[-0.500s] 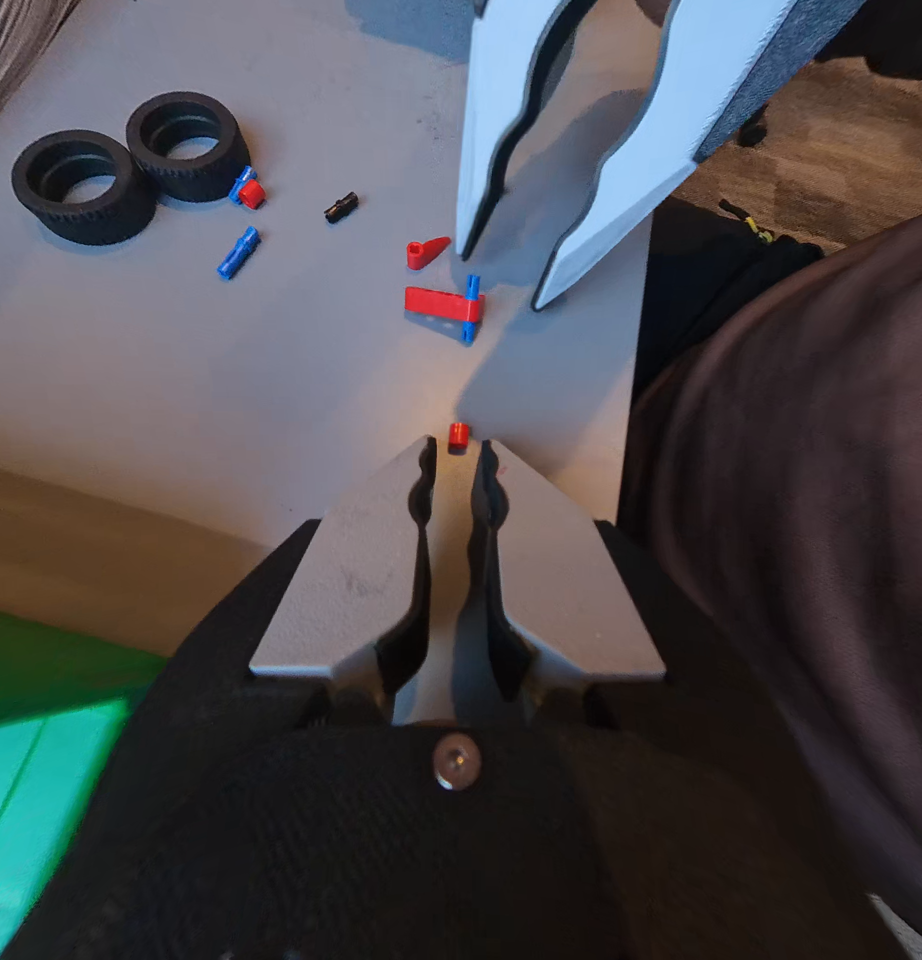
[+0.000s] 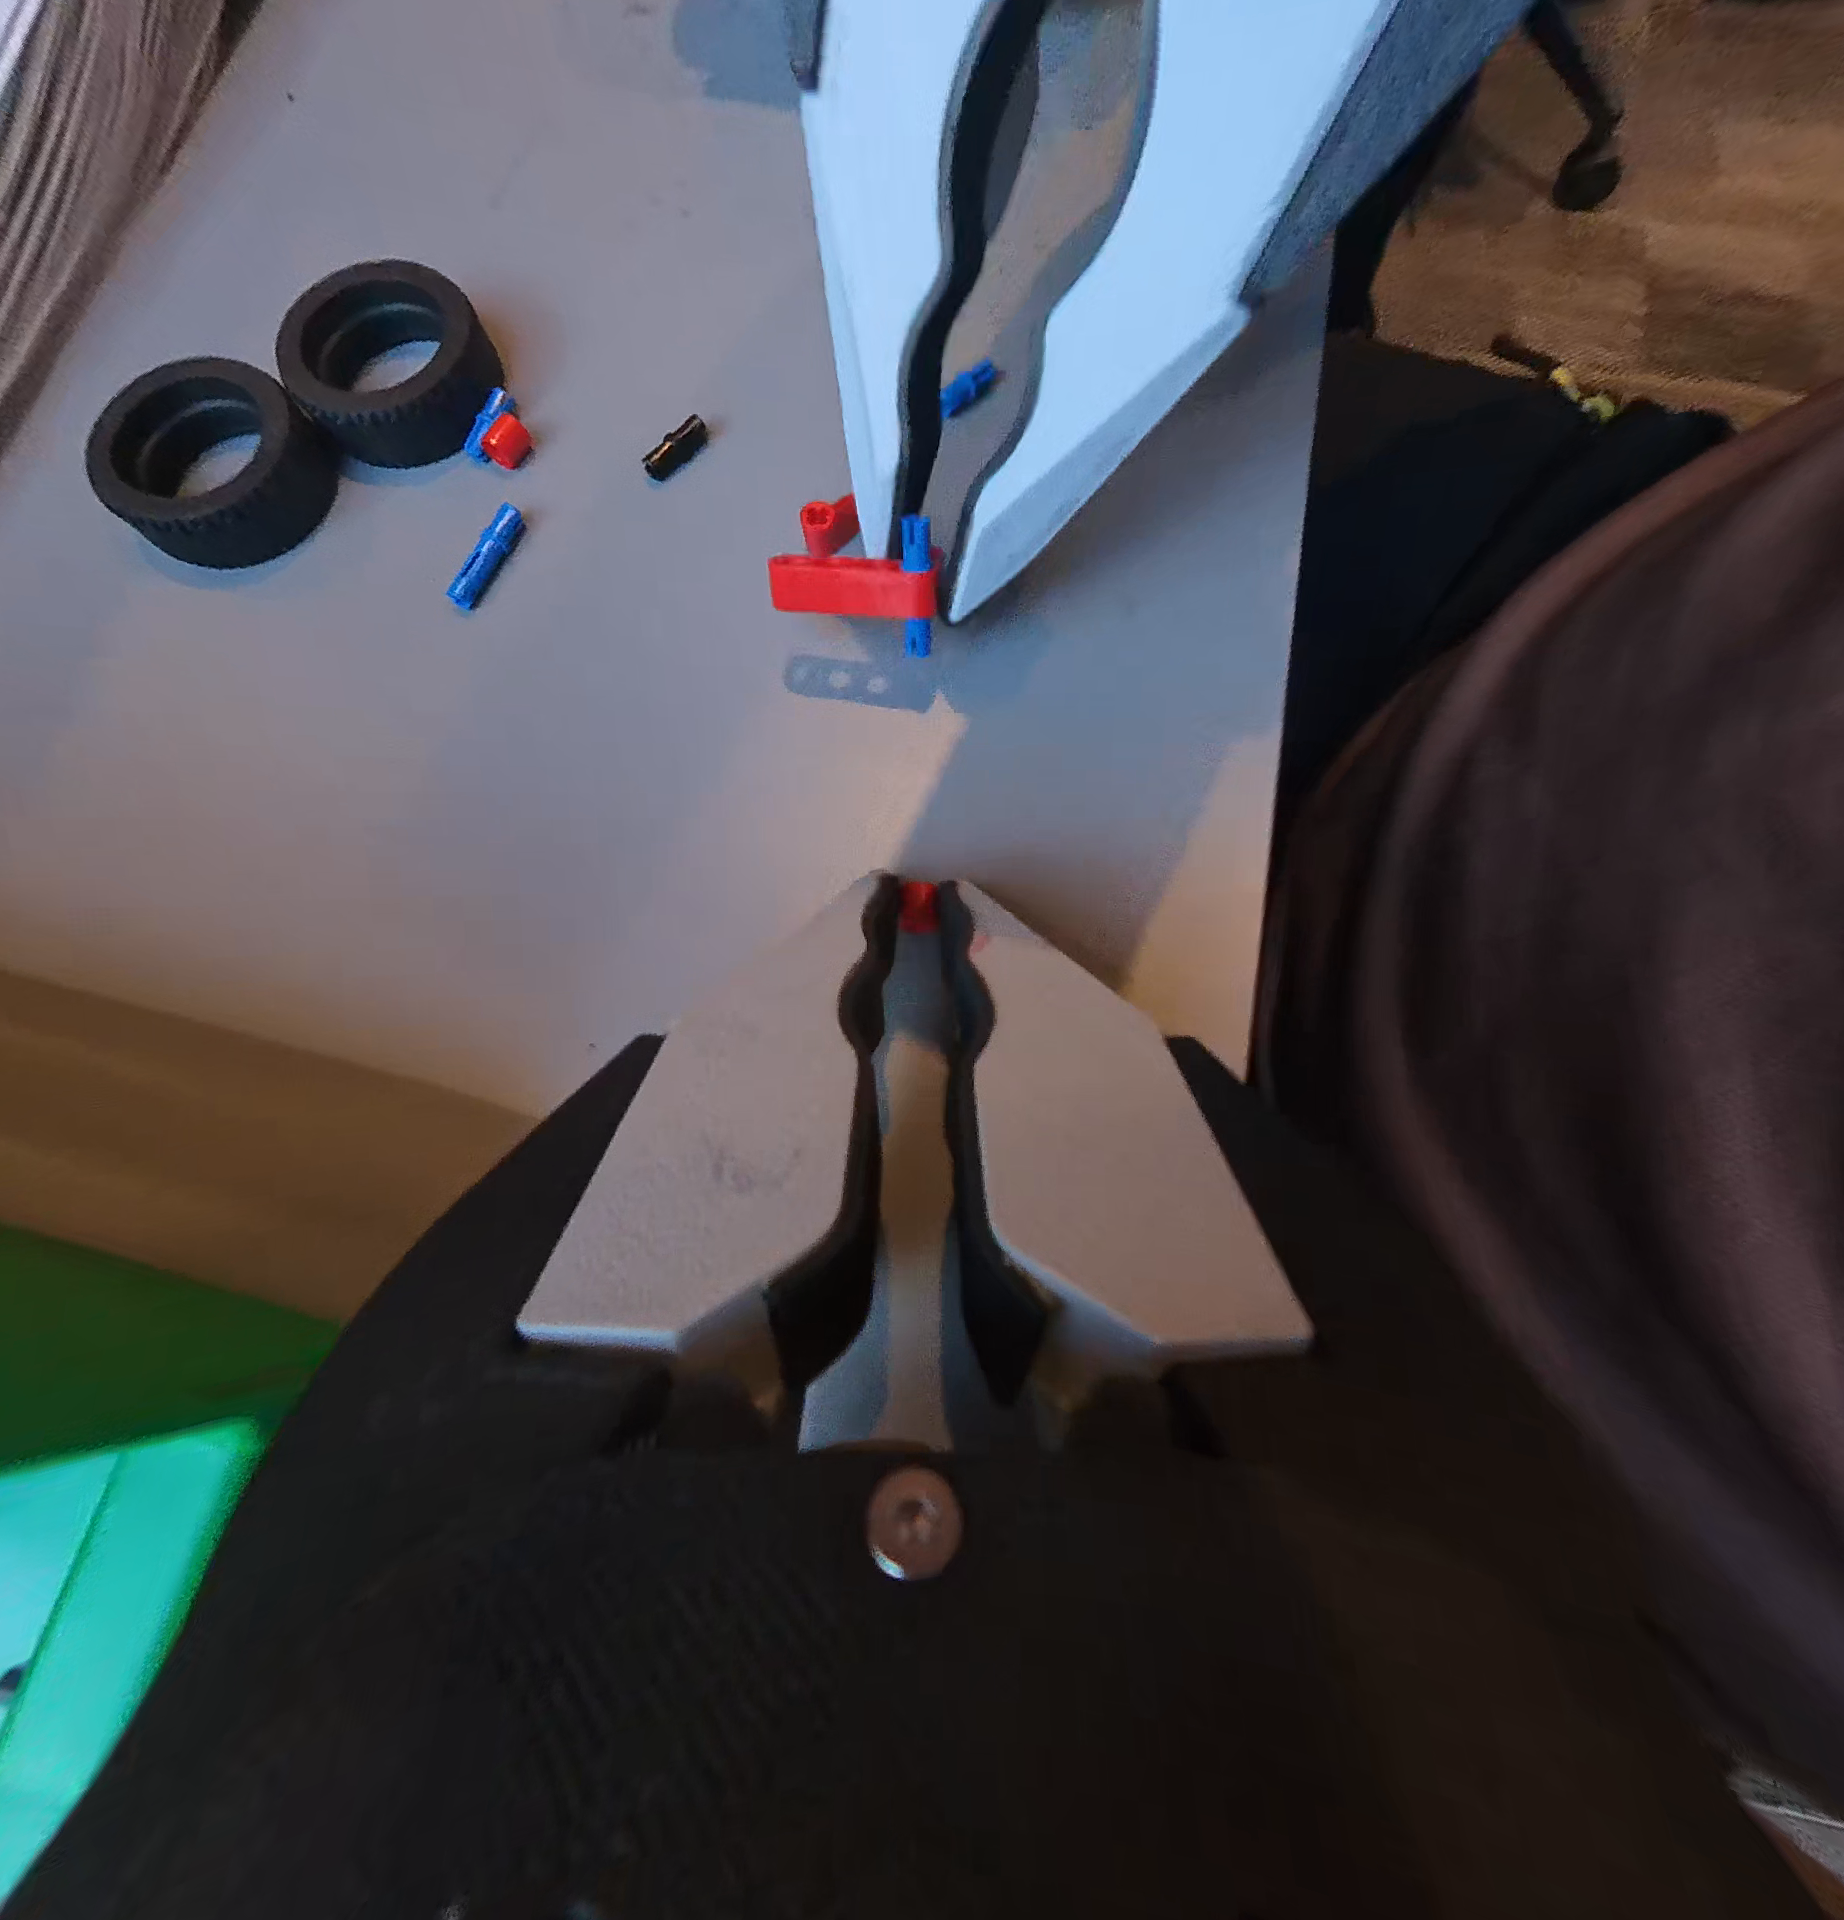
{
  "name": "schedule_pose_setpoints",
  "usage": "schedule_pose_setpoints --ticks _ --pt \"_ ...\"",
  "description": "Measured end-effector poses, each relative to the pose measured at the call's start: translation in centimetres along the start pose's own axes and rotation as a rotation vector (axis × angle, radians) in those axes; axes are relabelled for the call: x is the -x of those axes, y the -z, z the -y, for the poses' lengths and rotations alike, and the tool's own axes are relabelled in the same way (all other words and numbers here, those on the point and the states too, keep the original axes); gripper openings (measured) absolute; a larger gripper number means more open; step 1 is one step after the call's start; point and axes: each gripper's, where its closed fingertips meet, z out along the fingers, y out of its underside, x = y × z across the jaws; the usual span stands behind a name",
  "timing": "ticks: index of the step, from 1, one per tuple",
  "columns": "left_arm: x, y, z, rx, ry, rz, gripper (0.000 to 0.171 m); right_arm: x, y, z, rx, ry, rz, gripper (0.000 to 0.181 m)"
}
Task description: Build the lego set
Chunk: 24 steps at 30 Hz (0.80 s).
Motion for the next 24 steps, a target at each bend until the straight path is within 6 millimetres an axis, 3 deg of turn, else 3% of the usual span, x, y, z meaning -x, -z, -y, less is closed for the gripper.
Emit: schedule_pose_setpoints --ticks 6,13,24 --pt "0.2 1.1 1.5 -0.122 -0.107 0.096 0.005 0.5 -1.0 0.9 0.073 0.08 0.042 0.016" --pt "0.6 3.2 3.6 -0.316 -0.136 0.162 0.005 0.9 -1.3 0.6 -0.012 -0.037 0.081 0.016" --pt "1.4 4.0 4.4 -0.388 -0.083 0.185 0.005 -0.3 3.8 1.4 -0.397 -0.369 0.129 0.019"
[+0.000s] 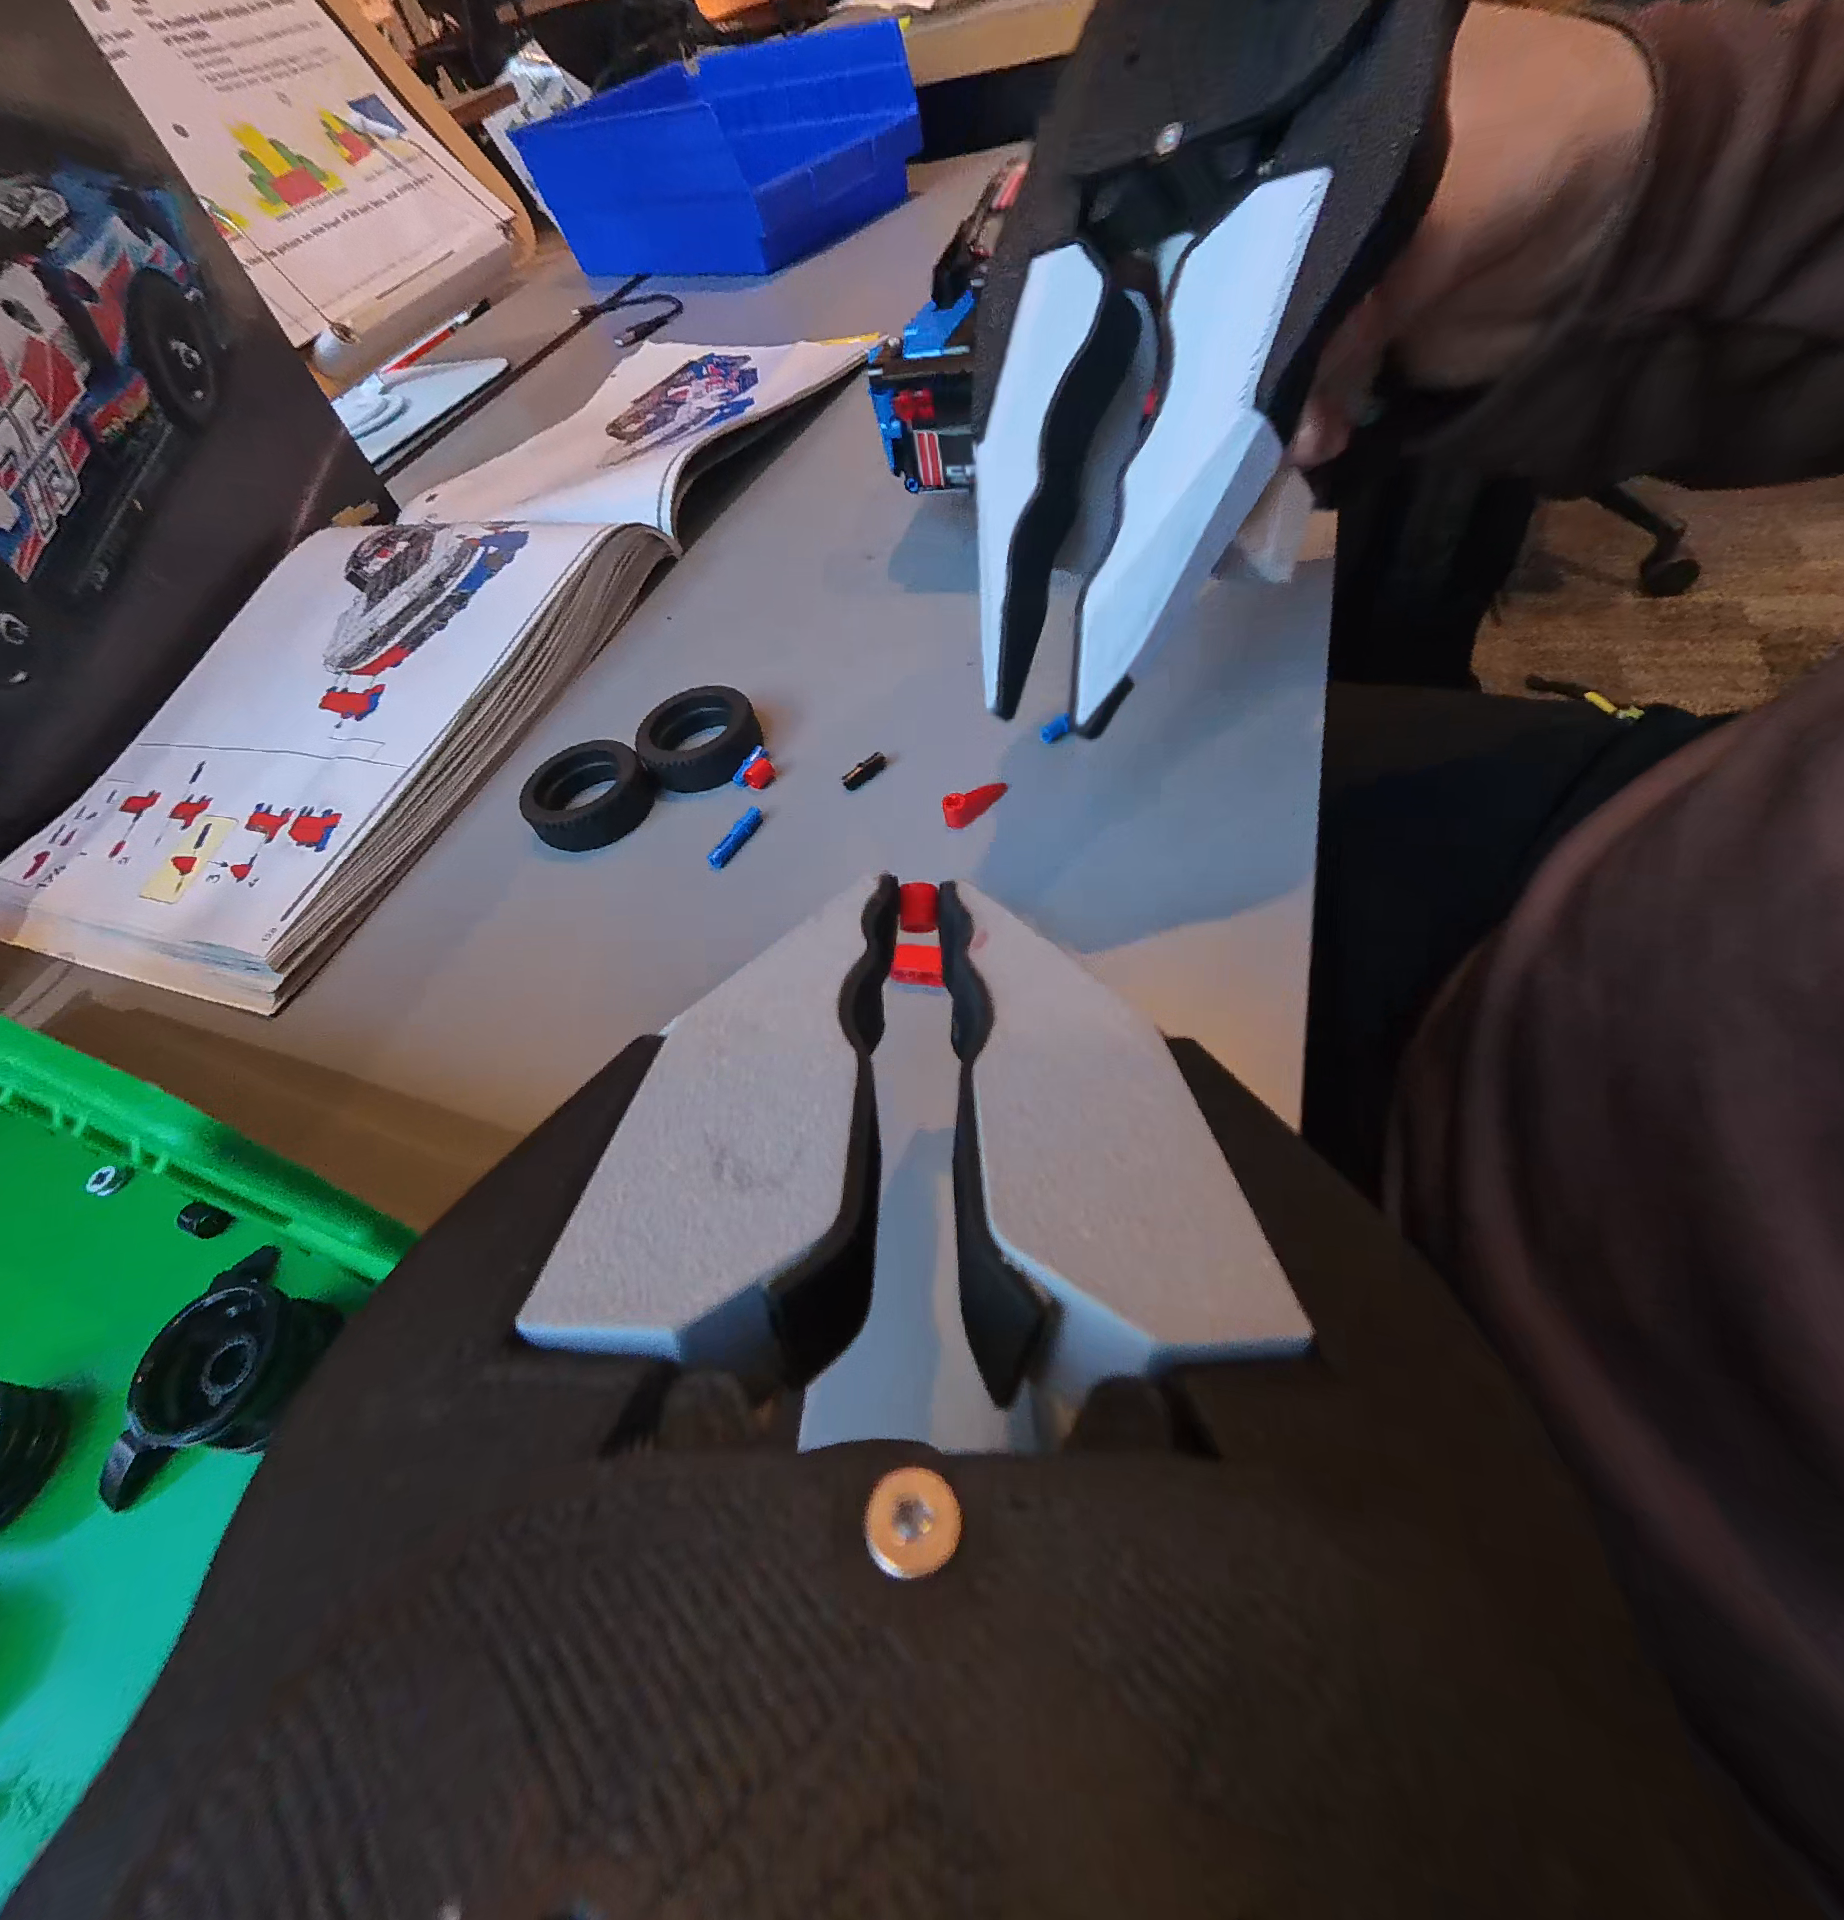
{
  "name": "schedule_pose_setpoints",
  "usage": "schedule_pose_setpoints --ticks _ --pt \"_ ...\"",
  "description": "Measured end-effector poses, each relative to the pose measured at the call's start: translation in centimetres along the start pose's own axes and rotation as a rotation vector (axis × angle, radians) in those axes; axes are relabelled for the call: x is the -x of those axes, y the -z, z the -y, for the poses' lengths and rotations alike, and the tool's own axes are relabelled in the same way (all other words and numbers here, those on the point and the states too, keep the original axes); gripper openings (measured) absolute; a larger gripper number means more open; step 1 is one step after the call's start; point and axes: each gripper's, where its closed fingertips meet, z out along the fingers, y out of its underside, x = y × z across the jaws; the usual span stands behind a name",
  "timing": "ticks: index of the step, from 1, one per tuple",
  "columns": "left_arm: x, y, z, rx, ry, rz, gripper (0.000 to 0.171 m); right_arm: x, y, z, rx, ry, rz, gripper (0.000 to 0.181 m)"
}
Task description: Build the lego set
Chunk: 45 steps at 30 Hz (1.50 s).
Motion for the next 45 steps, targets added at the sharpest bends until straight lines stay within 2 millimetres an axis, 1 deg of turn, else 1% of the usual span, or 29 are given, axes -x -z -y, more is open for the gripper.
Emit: schedule_pose_setpoints --ticks 4,7,10,13,16,19,21,24,26,29,32,35,38,40,43,45 --pt "0.2 0.0 0.2 -0.014 0.03 -0.007 0.005 -0.3 0.9 0.6 -0.07 -0.052 -0.003 0.016" --pt "0.3 0.1 0.3 -0.022 0.045 -0.016 0.005 0.0 0.9 0.7 -0.086 -0.045 0.003 0.015" --pt "0.2 0.0 0.3 -0.023 0.047 -0.021 0.005 0.7 0.2 0.9 -0.099 -0.002 0.015 0.013" --pt "-0.1 -0.2 0.4 -0.021 0.034 -0.031 0.005 1.4 -0.9 1.0 -0.091 0.015 0.029 0.008" --pt "-0.7 -0.6 0.7 -0.03 -0.005 -0.034 0.005 1.5 -1.8 0.8 -0.078 -0.049 0.054 0.006" --pt "-1.2 -0.9 1.0 -0.032 -0.024 -0.047 0.005 2.0 -1.9 1.2 -0.109 -0.084 0.106 0.011" --pt "-1.4 -0.9 1.4 -0.057 -0.03 -0.047 0.004 2.5 -1.6 1.9 -0.154 -0.11 0.151 0.012" --pt "-2.2 -0.5 3.2 -0.172 -0.056 -0.058 0.004 3.3 -1.2 2.6 -0.191 -0.165 0.226 0.012" --pt "-2.3 -0.2 4.2 -0.244 -0.068 -0.042 0.005 3.7 -0.8 3.2 -0.221 -0.206 0.281 0.011" --pt "-2.2 0.0 4.8 -0.282 -0.106 -0.001 0.005 4.0 -0.4 3.5 -0.241 -0.254 0.332 0.01" --pt "-2.3 0.0 4.8 -0.28 -0.148 0.023 0.005 4.1 -0.1 3.6 -0.25 -0.282 0.364 0.012" --pt "-2.4 -0.2 4.3 -0.243 -0.191 0.038 0.005 4.3 0.6 4.0 -0.266 -0.307 0.411 0.016" --pt "-2.6 -0.4 4.1 -0.218 -0.249 0.07 0.005 4.4 0.2 4.0 -0.247 -0.321 0.408 0.016" --pt "-2.8 -0.7 4.0 -0.189 -0.293 0.084 0.005 4.0 -0.2 3.7 -0.234 -0.337 0.387 0.014" --pt "-2.7 -1.0 3.8 -0.153 -0.358 0.132 0.004 3.5 -0.2 3.5 -0.226 -0.379 0.384 0.005" --pt "-2.7 -1.1 3.9 -0.148 -0.375 0.144 0.004 3.3 -0.3 3.2 -0.216 -0.395 0.384 0.011"
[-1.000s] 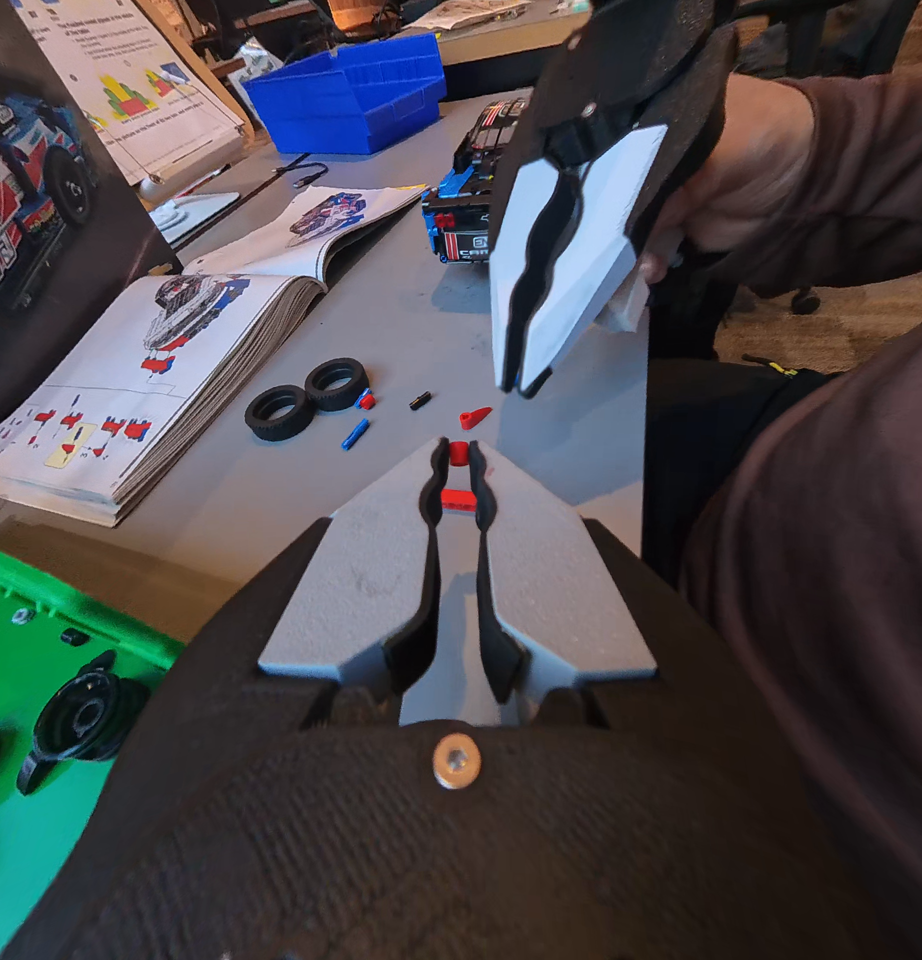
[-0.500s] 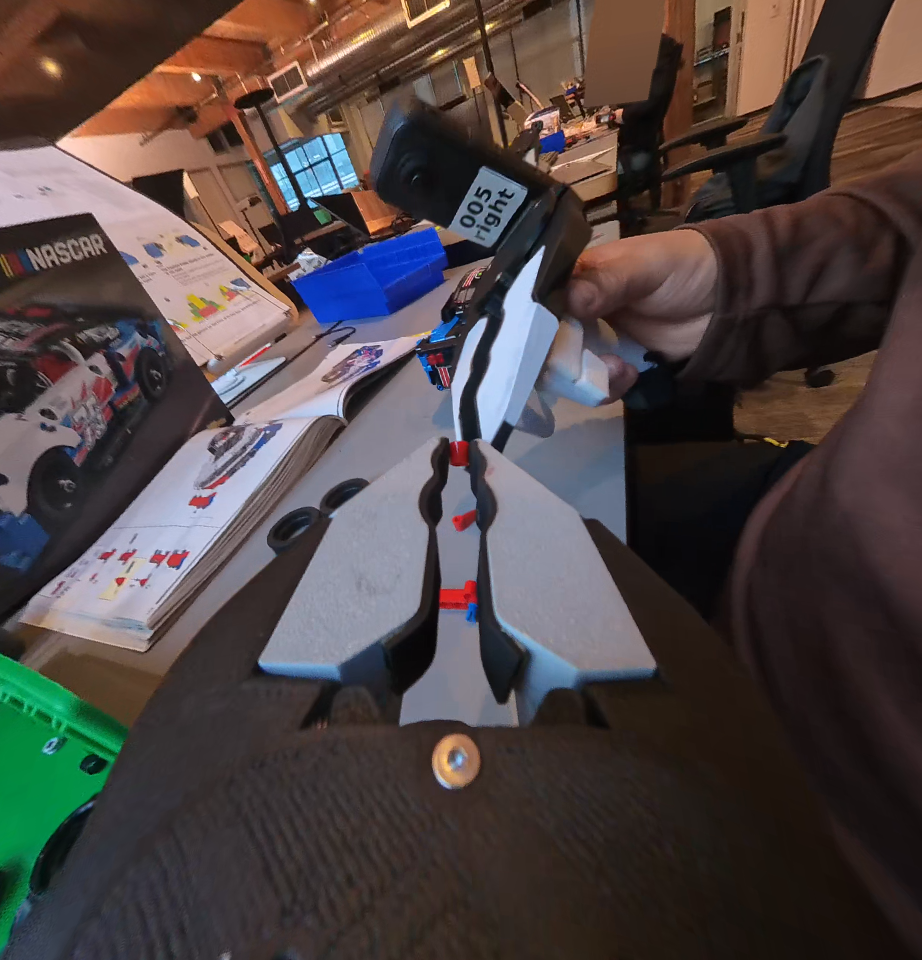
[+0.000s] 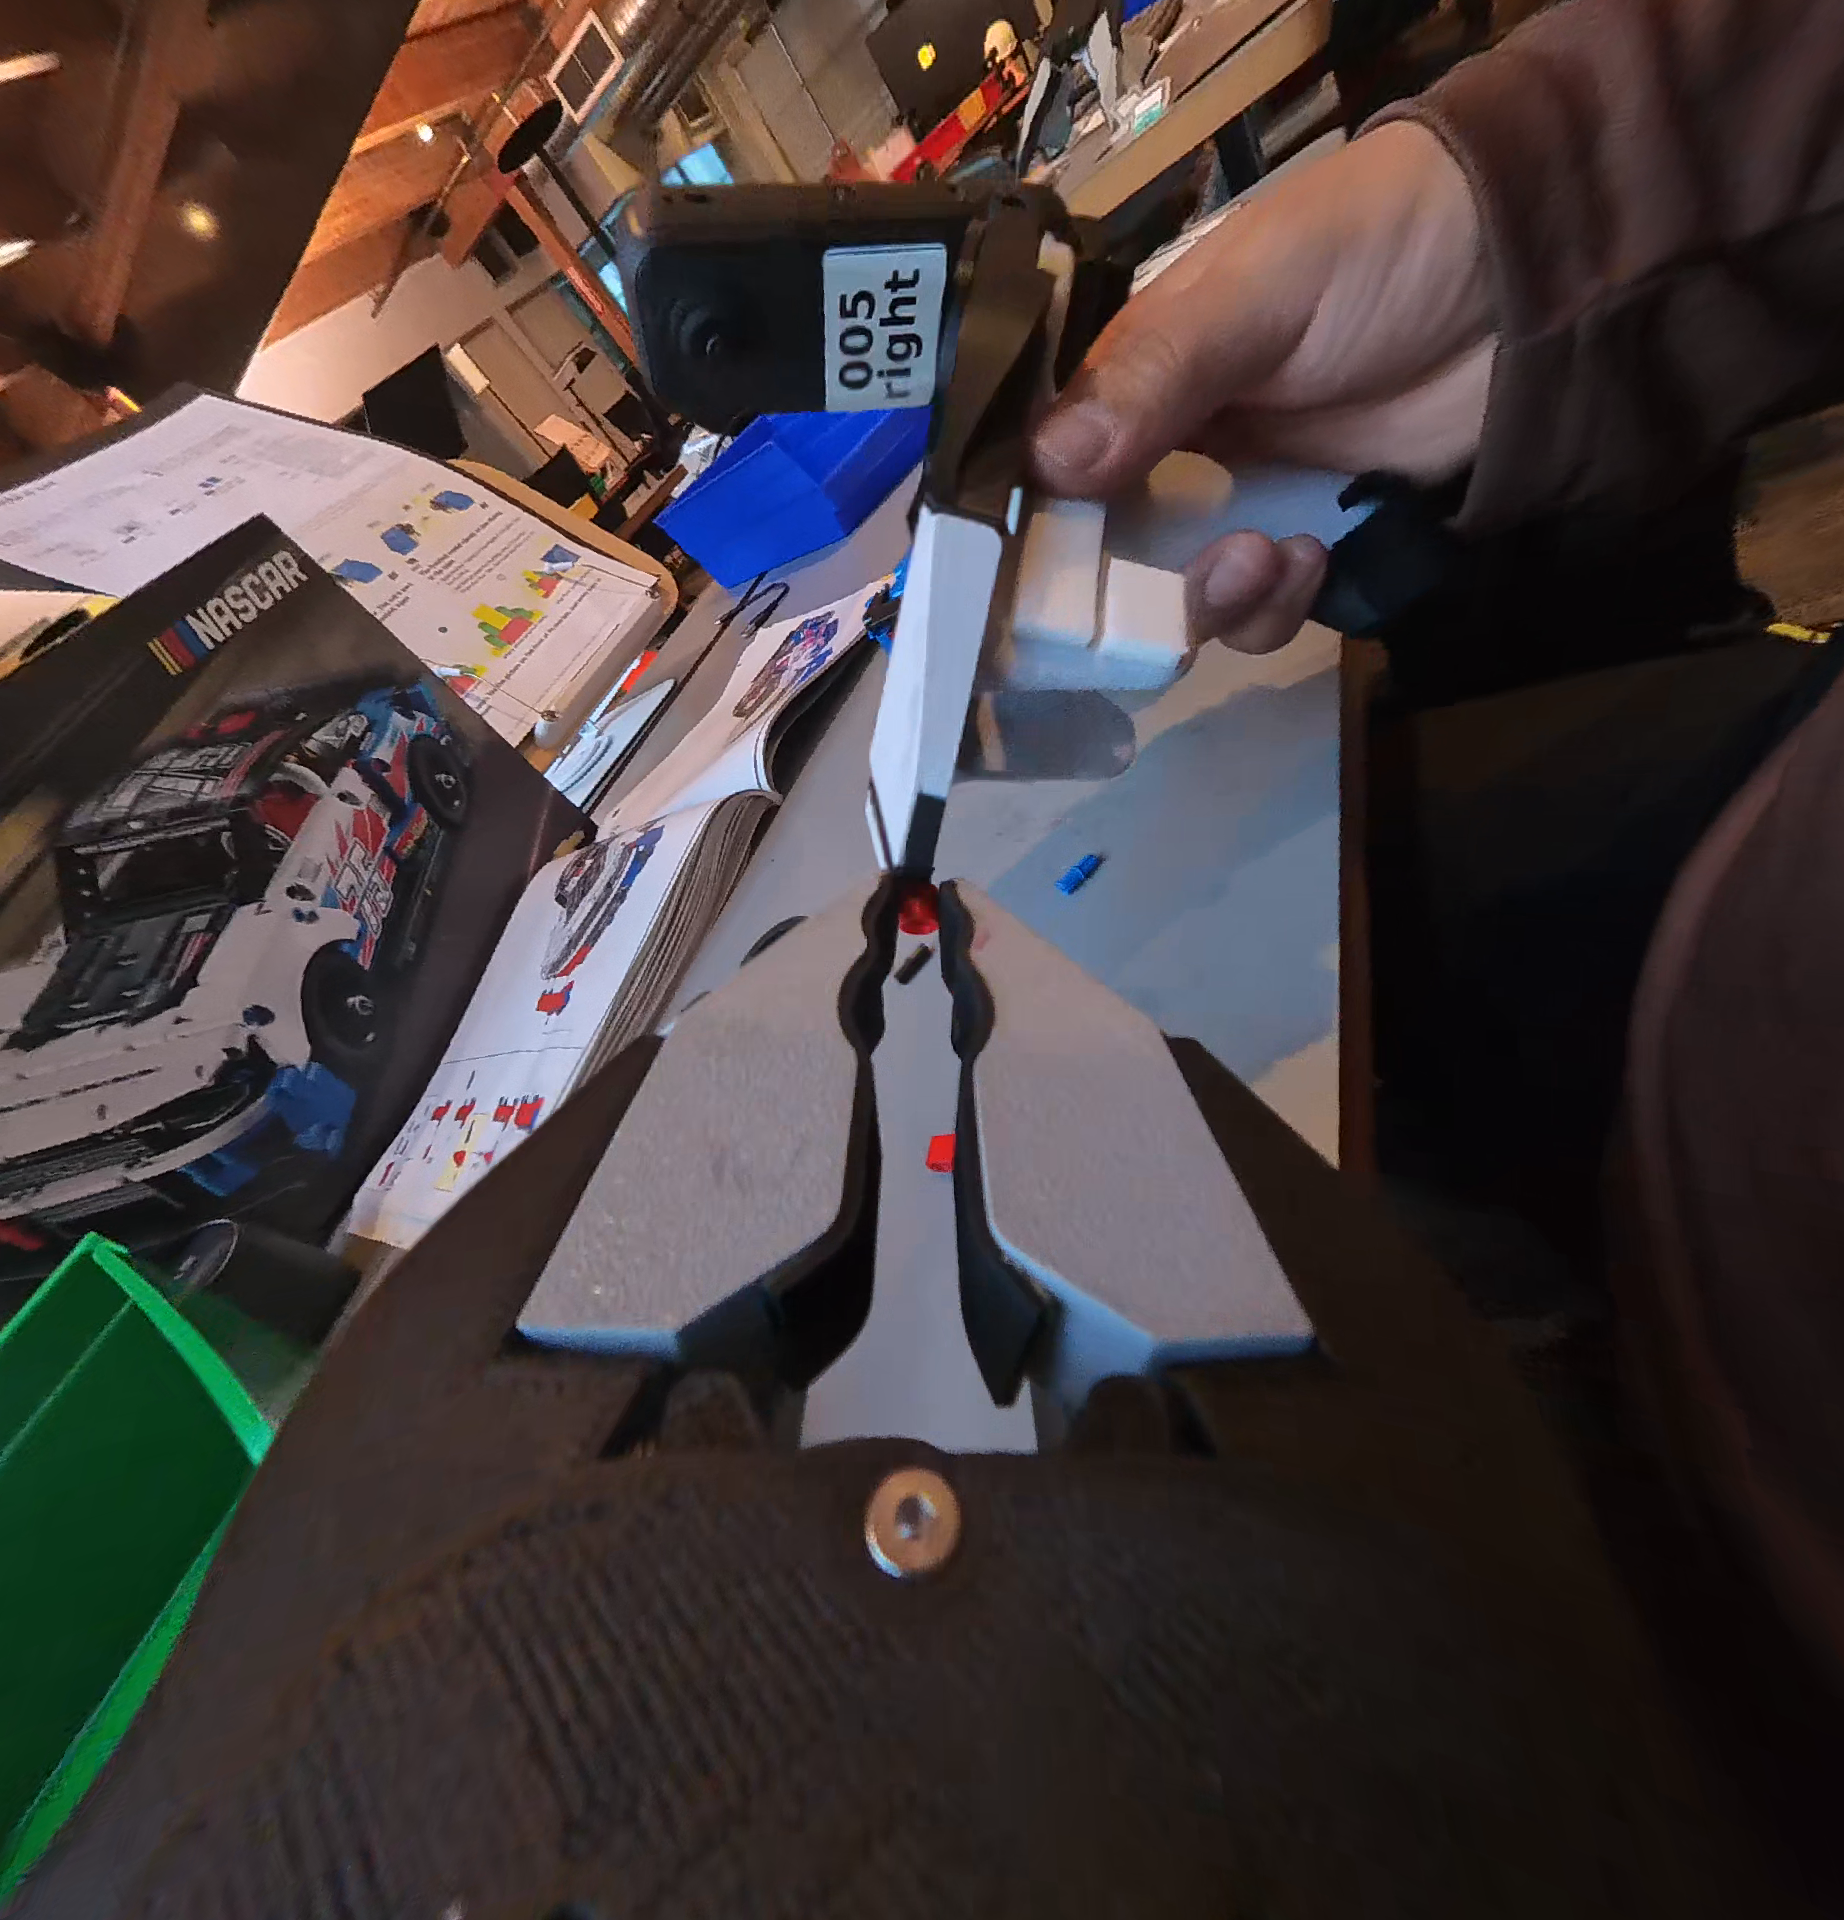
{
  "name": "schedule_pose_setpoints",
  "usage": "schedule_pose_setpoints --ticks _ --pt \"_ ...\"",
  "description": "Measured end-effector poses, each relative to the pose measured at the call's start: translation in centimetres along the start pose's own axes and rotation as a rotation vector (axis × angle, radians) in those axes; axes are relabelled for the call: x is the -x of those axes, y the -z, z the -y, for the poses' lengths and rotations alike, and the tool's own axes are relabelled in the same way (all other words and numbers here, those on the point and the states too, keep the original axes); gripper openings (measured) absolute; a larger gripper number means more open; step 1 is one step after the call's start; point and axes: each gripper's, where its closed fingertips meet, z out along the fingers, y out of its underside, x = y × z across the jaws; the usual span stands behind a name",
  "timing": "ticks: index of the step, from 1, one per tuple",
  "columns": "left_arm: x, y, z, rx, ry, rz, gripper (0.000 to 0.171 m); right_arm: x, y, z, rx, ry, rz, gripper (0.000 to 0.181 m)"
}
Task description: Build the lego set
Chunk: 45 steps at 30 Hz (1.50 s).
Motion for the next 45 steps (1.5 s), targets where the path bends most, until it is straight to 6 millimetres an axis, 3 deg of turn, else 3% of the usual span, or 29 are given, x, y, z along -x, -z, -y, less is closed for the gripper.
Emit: schedule_pose_setpoints --ticks 5,10,15,18,21,26,33,45 --pt "-0.1 -0.2 0.0 0.007 -0.029 0.008 0.005 -0.2 0.0 -0.2 0.017 0.003 -0.008 0.014" --pt "-0.3 -0.4 -0.2 0.018 -0.061 0.013 0.005 -0.1 -0.2 -0.5 0.034 -0.012 0.021 0.006" --pt "-0.5 -0.6 -1.1 0.072 -0.115 0.04 0.005 -1.1 -0.4 -1.0 0.059 0.033 -0.073 0.006" --pt "-0.8 -0.5 -2.5 0.129 -0.046 0.015 0.005 -3.1 0.1 -1.4 0.087 0.101 -0.229 0.005" --pt "0.3 0.1 -4.1 0.194 0.042 0.018 0.017 -4.3 0.6 -2.1 0.122 0.148 -0.322 0.005" --pt "-0.8 -0.2 -5.5 0.272 0.154 -0.149 0.017 -4.6 0.4 -3.2 0.169 0.184 -0.356 0.005" --pt "-2.7 -1.5 -8.1 0.46 0.13 -0.279 0.013 -4.9 0.7 -3.8 0.189 0.205 -0.379 0.005" --pt "-2.1 -1.5 -8.5 0.468 0.082 -0.226 0.007 -6.4 0.7 -4.5 0.238 0.225 -0.428 0.005"
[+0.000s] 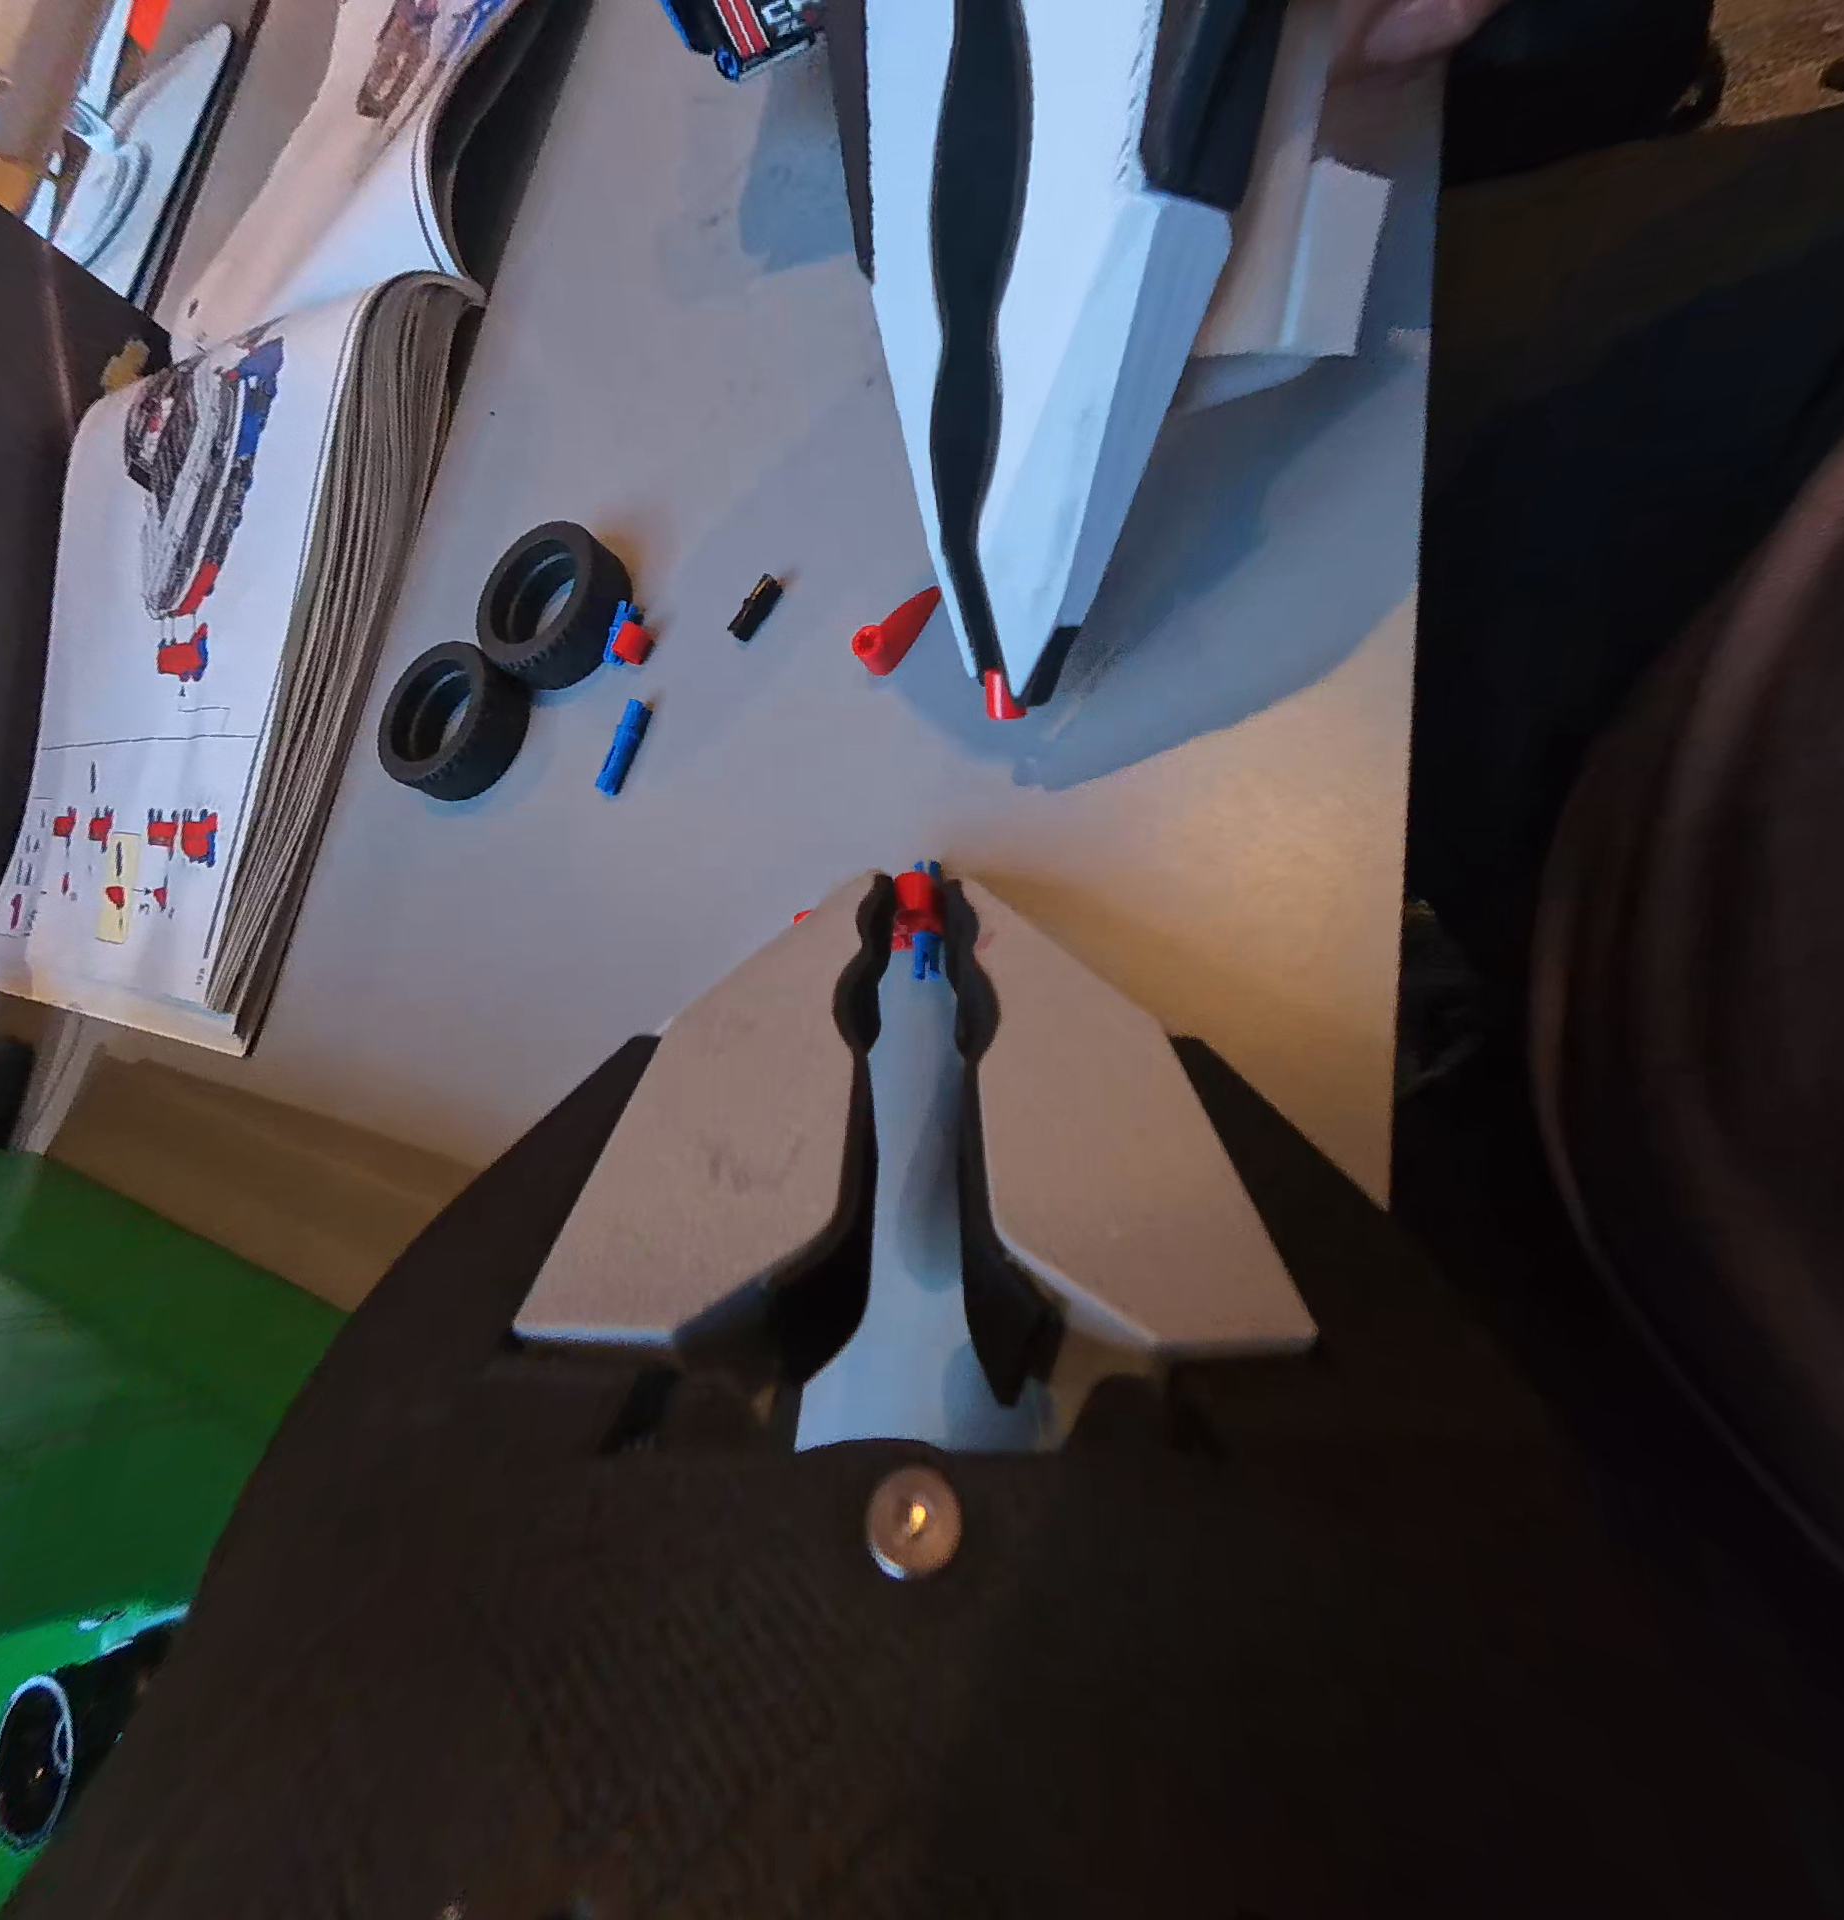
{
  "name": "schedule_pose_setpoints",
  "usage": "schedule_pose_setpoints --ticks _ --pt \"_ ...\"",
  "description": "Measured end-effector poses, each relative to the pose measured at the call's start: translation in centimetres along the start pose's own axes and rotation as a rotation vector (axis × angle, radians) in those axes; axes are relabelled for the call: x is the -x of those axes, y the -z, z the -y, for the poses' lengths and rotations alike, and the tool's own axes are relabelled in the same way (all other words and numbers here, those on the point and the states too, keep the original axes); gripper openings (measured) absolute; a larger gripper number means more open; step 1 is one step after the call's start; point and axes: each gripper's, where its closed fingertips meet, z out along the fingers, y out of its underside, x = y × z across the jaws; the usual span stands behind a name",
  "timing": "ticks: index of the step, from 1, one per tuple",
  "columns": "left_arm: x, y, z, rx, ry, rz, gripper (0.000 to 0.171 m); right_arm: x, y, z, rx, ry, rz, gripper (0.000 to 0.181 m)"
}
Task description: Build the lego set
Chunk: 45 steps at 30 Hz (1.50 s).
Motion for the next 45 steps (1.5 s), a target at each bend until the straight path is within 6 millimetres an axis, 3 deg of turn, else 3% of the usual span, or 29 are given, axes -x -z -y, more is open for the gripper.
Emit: schedule_pose_setpoints --ticks 8,16,19,23,26,33,37,41,43,45 --pt "0.9 0.8 -1.2 0.073 -0.061 0.032 0.006 -0.8 -1.0 -0.2 0.054 0.135 -0.099 0.006" --pt "0.4 0.8 -1.0 0.08 -0.124 0.045 0.007 -0.9 0.3 0.1 0.053 0.215 -0.16 0.018" --pt "0.3 1.0 -1.0 0.116 -0.274 0.07 0.007 -0.3 0.8 2.1 -0.013 0.179 -0.118 0.018" --pt "0.8 0.9 -1.2 0.221 -0.623 0.161 0.007 -0.1 -0.1 4.2 -0.036 0.025 -0.015 0.017" --pt "1.1 0.9 -1.4 0.28 -0.771 0.181 0.007 0.2 -0.6 5.5 -0.059 -0.073 0.092 0.018" --pt "1.1 1.2 -0.4 0.296 -0.917 0.21 0.006 0.6 -2.1 5.5 -0.028 -0.154 0.16 0.02" --pt "1.1 1.4 0.3 0.274 -0.912 0.23 0.006 1.1 -2.2 5.3 -0.027 -0.164 0.183 0.009" --pt "1.8 2.2 1.6 0.192 -0.85 0.338 0.006 1.6 -0.6 6.9 -0.134 -0.205 0.244 0.008" --pt "2.5 3.4 3.1 0.095 -0.736 0.437 0.007 2.0 1.1 8.1 -0.2 -0.232 0.302 0.008" --pt "2.9 4.9 4.4 -0.034 -0.515 0.489 0.013 2.0 3.1 9.4 -0.265 -0.242 0.34 0.008"
